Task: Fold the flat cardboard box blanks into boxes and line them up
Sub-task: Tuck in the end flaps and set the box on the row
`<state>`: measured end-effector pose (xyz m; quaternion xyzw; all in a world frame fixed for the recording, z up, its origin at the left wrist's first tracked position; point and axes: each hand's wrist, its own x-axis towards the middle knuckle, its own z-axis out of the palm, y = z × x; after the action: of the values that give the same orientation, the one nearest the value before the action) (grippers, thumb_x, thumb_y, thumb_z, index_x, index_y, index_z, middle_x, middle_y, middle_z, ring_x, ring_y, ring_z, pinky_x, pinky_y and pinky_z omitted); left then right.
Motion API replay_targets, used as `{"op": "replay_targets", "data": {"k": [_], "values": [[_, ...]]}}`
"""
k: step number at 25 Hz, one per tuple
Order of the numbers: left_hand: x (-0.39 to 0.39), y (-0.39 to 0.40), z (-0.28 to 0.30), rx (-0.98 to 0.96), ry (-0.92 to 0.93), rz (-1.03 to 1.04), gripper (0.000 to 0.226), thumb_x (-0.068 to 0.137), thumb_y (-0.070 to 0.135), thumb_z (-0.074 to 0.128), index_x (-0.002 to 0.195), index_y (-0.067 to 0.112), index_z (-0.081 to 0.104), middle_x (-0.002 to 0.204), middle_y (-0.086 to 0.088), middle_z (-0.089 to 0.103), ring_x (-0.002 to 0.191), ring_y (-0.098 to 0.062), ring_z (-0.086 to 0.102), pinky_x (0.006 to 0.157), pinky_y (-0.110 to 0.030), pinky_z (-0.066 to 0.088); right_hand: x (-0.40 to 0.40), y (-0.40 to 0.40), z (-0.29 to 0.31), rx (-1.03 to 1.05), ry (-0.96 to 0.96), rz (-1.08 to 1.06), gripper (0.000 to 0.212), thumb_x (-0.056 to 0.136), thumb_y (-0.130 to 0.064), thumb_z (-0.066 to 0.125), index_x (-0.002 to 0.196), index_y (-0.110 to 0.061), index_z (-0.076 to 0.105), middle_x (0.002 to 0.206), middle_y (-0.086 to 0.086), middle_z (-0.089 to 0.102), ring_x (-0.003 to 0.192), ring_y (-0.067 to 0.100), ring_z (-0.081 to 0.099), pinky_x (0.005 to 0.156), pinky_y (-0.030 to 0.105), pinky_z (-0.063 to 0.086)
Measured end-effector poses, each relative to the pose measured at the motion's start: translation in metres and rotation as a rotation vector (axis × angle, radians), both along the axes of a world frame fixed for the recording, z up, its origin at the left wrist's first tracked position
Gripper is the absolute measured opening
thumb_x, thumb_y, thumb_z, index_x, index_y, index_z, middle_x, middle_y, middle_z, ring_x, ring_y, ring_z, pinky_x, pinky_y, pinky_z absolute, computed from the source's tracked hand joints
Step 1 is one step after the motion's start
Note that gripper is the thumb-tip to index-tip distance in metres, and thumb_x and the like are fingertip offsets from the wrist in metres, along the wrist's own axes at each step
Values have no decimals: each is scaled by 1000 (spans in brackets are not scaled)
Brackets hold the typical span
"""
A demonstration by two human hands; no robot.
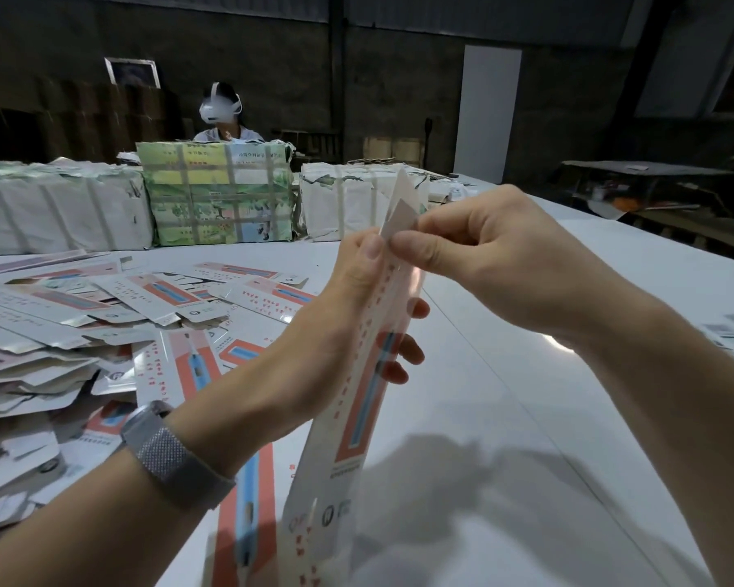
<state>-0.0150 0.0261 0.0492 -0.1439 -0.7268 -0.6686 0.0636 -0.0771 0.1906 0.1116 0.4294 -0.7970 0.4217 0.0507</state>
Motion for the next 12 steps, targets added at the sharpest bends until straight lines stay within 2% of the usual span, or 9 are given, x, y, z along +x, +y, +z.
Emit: {"op": "replay_targets", "data": {"k": [2,4,8,10,12], "values": [[6,3,3,20,5,-35,71,88,68,28,124,15,59,101,-8,70,75,-19,70,68,-30,59,5,-2,0,-88,-10,28,34,90,-41,57,80,-13,72,70,-11,69,67,9,65,59,22,54],[8,4,7,46,33,-43,69,89,65,28,124,14,57,100,-10,69,75,-20,68,68,-30,59,7,-4,1,-175,11,34,33,97,-30,58,73,-9,67,61,-13,61,57,4,55,51,14,43],[7,11,6,27,90,15,74,86,66,34,137,13,39,91,-9,69,71,-24,70,67,-30,59,15,-10,-1,-321,107,15,35,95,-19,61,68,2,58,54,-5,50,50,6,49,46,20,41],[9,15,3,13,135,72,64,88,69,38,131,22,39,87,-6,71,71,-21,73,63,-27,59,21,-17,-7,-379,170,-26,33,91,-21,64,67,0,59,56,0,53,51,12,52,44,31,45],[10,14,2,-4,163,108,61,87,69,45,131,27,39,92,0,72,80,-18,74,64,-24,60,26,-23,-13,-423,167,-35,28,89,-24,66,68,-5,62,59,5,59,54,22,59,45,38,48]]}}
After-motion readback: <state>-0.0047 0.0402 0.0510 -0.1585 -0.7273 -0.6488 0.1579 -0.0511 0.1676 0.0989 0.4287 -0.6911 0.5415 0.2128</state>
